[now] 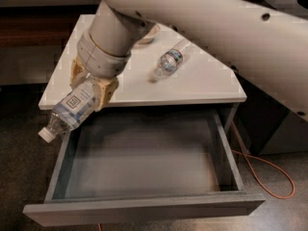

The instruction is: Place blue plastic bottle into top drawer

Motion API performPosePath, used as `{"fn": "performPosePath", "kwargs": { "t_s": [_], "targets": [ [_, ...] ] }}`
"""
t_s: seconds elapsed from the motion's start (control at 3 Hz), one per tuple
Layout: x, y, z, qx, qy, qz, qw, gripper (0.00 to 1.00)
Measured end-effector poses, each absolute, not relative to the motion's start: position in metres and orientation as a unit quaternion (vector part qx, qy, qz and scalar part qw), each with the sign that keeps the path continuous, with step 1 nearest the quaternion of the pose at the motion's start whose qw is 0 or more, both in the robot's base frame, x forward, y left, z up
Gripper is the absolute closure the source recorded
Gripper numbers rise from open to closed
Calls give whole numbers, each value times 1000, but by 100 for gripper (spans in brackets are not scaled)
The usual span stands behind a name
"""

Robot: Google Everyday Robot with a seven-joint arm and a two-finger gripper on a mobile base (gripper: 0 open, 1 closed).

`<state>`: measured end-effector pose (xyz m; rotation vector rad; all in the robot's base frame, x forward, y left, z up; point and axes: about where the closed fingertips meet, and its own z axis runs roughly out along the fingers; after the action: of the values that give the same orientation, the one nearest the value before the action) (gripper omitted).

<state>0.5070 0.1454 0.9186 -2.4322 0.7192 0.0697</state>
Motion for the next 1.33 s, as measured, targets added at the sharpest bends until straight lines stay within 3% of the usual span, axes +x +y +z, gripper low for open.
{"fn": "performPosePath", "kwargs": {
  "t_s": [1.33],
  "targets": [
    [423,72,842,-851,443,78,271,100]
  ]
}}
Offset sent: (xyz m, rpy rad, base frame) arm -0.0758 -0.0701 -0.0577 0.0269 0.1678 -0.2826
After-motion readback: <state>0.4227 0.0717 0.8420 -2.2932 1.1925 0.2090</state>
